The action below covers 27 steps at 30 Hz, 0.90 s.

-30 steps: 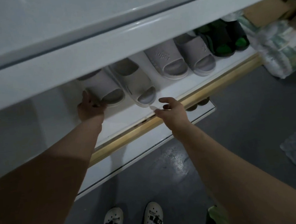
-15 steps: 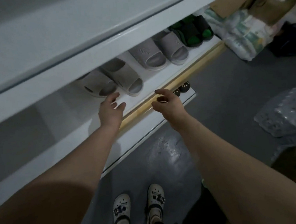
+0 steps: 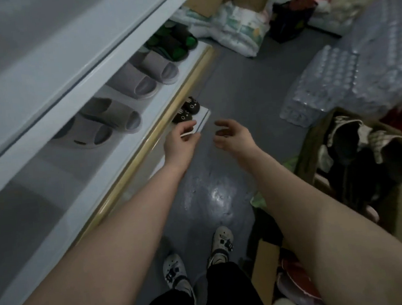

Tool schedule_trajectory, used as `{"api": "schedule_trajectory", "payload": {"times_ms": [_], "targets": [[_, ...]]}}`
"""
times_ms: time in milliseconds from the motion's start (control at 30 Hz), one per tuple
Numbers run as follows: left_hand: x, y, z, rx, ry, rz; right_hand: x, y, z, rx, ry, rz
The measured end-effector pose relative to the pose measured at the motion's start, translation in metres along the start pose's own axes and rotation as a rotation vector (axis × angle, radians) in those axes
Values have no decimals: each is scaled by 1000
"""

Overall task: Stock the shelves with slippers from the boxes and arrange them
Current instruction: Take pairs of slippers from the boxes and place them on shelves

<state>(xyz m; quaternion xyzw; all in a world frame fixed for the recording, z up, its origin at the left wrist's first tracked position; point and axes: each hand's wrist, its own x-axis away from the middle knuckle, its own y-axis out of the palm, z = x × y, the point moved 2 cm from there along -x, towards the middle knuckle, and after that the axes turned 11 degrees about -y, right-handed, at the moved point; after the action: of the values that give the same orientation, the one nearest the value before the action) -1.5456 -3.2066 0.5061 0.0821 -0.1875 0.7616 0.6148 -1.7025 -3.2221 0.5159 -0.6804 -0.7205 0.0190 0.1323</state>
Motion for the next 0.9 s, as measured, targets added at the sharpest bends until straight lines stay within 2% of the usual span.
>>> {"api": "schedule_trajectory", "payload": {"times_ms": [467,667,900], "targets": [[44,204,55,-179,184,-446,66,-204,28,-61,32,456],[53,295,55,-256,137,-578,93,-284,66,-131,144,589],[53,364,51,-338,74,-652,109,-347,108,-121,263,671]]}}
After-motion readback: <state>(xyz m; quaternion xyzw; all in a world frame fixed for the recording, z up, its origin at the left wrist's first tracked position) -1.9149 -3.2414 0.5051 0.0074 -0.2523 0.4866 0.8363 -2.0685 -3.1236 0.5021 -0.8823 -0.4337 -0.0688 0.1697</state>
